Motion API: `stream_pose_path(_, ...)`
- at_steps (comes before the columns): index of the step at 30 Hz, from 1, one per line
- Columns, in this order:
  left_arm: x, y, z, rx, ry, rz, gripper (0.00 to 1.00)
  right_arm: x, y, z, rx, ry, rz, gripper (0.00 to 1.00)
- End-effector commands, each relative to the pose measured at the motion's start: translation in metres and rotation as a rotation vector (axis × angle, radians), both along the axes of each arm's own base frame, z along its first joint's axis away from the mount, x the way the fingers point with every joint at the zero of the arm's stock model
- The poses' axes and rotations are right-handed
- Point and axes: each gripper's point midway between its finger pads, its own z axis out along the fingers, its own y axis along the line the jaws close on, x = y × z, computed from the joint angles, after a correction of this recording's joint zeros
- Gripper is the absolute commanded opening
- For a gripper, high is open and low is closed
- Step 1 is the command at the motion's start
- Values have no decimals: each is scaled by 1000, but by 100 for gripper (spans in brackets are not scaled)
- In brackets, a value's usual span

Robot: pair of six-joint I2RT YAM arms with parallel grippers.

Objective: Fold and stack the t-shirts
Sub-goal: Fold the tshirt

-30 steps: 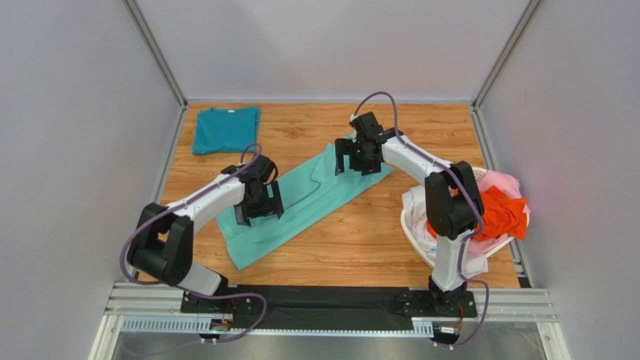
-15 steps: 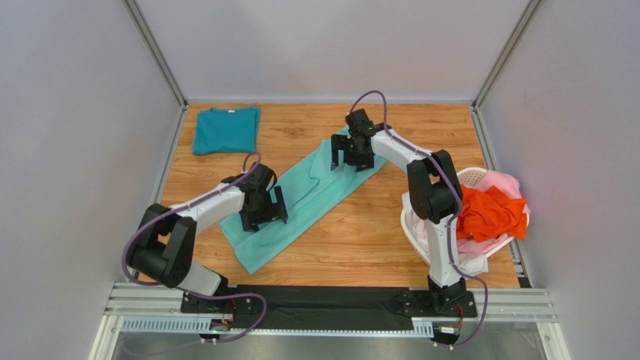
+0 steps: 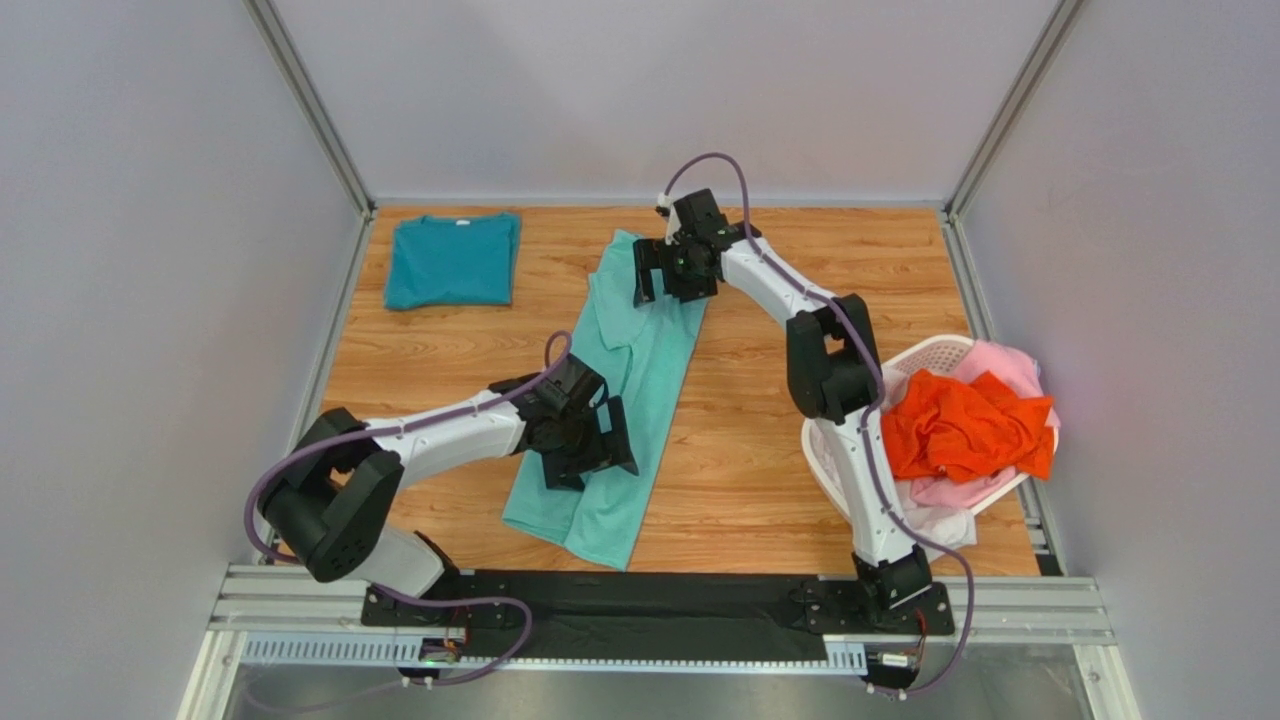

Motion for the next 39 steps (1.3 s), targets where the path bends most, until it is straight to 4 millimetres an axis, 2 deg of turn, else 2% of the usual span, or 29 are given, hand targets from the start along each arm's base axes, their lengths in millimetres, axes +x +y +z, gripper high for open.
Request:
stream_pose_path(1,-6,-13,3,1,12,6,100,6,19,-7,36,-12,81,100)
stream_pose_path(3,-8,-18,8,0,4,0,100,9,25,-5,39,-29,90,100)
stream_pose_path(5,-10,-16,19,52,-27,-10,100,17,27,12,41,-68,84,100)
stream_pose_path(6,-10,-13,23,81,-44,-8,100,19,28,28,50,-96,85,100)
stream_pose_path(8,-6,1,37,156,-94,7,100,21,30,52,54,-141,83,100)
stream_pose_path(9,-1,8,41,187,-127,23,100,20,32,77,62,-184,87,100)
stream_pose_path(12,-1,31,52,272,-157,58,100,13,28,106,17,-241,75,100)
stream_pose_path(13,-1,45,56,327,-174,70,100,8,27,125,9,-270,67,100)
stream_pose_path(15,0,58,59,380,-194,74,100,-5,18,121,-71,-255,24,100)
stream_pose_path(16,-3,63,60,392,-196,67,100,-11,11,133,-101,-277,-11,100)
stream_pose_path(17,-4,65,59,393,-198,65,100,-17,6,133,-129,-277,-37,100)
stream_pose_path(18,-7,64,56,385,-195,32,100,-35,7,113,-167,-231,-32,100)
stream_pose_path(20,-10,54,44,319,-203,-18,100,-56,8,114,-159,-202,-62,100)
stream_pose_path(21,-19,41,39,247,-172,-78,100,-69,15,109,-153,-178,-57,100)
stream_pose_path(22,-21,33,28,197,-179,-119,100,-87,14,87,-156,-112,-57,100)
stream_pose_path(24,-34,17,21,105,-132,-183,100,-103,23,84,-135,-99,-57,100)
stream_pose_path(25,-37,14,14,80,-126,-197,100,-113,23,70,-138,-61,-67,100)
stream_pose_path(27,-45,13,6,62,-94,-213,100,-124,34,61,-126,-45,-40,100)
stream_pose_path(30,-51,12,-3,50,-67,-221,100,-132,40,41,-139,-9,-40,100)
stream_pose_path(33,-55,8,-6,25,-46,-227,100,-129,41,28,-155,12,-46,100)
stream_pose_path(34,-56,7,-9,20,-39,-225,100,-129,40,18,-172,26,-49,100)
stream_pose_path(37,-65,-1,-15,-37,11,-225,100,-121,42,8,-182,36,-54,100)
stream_pose_path(38,-63,-4,-15,-46,2,-225,100,-122,41,3,-190,45,-54,100)
stream_pose_path(39,-66,-8,-16,-70,26,-220,100,-118,42,4,-187,42,-56,100)
